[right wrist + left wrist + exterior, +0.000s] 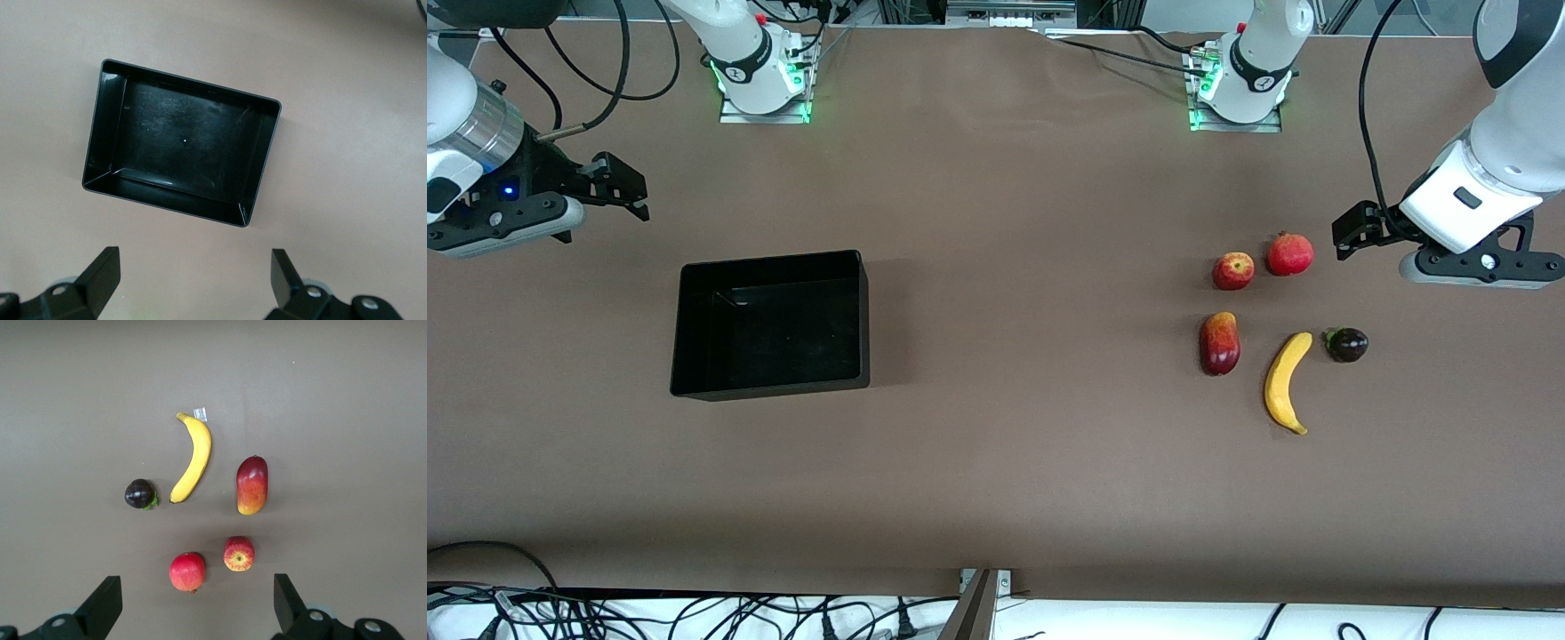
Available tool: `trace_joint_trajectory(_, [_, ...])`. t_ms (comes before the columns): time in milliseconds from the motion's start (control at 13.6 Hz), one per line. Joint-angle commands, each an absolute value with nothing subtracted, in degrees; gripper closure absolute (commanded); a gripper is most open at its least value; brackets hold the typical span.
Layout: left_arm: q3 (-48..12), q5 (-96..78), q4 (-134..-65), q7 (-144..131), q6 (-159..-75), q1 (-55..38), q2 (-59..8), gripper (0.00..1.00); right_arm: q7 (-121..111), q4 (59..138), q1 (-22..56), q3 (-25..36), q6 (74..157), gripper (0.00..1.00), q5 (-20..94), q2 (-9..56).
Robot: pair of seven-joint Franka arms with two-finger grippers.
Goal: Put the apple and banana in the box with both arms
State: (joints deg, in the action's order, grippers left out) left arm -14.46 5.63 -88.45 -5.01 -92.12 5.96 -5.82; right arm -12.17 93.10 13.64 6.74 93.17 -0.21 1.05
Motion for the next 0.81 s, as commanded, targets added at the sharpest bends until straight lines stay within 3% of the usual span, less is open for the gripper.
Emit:
trace_joint_trajectory(0, [-14.8,4.7,-88.0,-4.1,-91.5,6.3,-5.7,0.00,-11.5,93.2,14.1,6.0,93.1,0.00,-0.5,0.5])
trace_joint_trajectory(738, [-14.8,4.7,-88.0,-4.2,-91.5,6.3,-5.7,0.00,-12.3,92.5,13.7,6.4,95.9,0.00,-0.2,1.9])
